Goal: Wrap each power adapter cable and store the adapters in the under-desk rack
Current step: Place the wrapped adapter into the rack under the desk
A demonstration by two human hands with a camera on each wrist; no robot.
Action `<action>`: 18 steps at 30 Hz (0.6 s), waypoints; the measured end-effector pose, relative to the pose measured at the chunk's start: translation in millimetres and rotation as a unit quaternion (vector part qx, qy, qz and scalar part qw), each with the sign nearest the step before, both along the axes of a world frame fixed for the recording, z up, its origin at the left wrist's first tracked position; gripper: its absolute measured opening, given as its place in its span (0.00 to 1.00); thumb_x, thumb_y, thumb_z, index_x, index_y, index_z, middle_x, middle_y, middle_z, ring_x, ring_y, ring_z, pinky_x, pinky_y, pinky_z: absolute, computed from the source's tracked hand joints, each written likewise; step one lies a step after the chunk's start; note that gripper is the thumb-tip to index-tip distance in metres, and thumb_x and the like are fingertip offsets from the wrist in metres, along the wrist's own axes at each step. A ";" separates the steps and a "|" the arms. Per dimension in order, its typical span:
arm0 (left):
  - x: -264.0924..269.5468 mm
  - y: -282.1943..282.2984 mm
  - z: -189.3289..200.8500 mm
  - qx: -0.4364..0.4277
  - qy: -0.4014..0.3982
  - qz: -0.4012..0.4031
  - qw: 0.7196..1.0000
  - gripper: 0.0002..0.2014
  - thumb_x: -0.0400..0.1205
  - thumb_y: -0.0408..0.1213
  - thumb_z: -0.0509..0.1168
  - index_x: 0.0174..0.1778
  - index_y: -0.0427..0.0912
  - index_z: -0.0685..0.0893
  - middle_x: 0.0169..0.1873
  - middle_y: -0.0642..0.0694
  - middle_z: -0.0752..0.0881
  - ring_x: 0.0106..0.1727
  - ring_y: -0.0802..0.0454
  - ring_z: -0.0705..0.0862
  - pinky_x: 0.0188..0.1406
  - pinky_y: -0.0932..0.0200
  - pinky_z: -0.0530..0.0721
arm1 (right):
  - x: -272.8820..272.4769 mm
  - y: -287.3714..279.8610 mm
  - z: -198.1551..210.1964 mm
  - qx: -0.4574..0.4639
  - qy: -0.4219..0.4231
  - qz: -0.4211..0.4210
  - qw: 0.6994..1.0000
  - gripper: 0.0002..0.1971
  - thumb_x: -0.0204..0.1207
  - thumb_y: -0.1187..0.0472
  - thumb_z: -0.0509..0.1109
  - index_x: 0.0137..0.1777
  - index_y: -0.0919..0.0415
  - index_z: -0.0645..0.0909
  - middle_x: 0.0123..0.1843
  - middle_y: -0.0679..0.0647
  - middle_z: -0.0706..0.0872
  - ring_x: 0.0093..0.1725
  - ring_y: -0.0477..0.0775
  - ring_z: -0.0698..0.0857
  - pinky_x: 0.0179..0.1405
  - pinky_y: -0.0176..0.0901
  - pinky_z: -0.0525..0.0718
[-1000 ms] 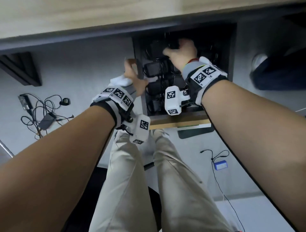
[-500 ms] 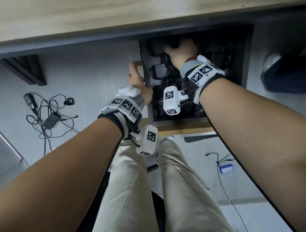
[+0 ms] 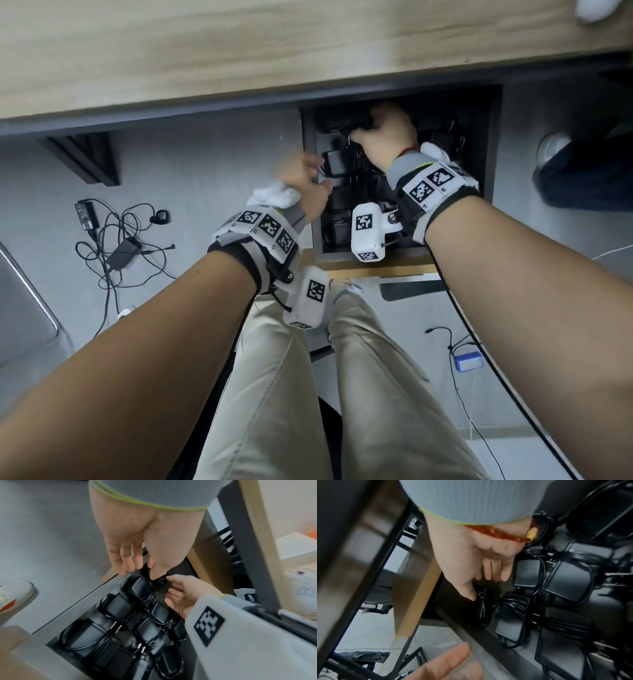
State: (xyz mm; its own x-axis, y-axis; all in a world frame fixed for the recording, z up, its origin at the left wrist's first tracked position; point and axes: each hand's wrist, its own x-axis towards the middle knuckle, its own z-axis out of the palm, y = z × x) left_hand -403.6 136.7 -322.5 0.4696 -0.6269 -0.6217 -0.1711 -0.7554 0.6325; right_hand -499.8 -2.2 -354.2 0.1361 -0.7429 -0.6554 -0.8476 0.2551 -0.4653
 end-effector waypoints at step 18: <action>82.3 -59.7 223.7 -0.063 0.018 0.084 0.994 0.06 0.78 0.34 0.67 0.46 0.50 0.84 0.36 0.52 0.84 0.35 0.54 0.83 0.35 0.60 0.82 | 41.1 -14.3 251.2 0.046 -0.147 -0.027 0.988 0.06 0.71 0.64 0.70 0.34 0.57 0.82 0.39 0.56 0.88 0.34 0.57 0.87 0.42 0.50 0.90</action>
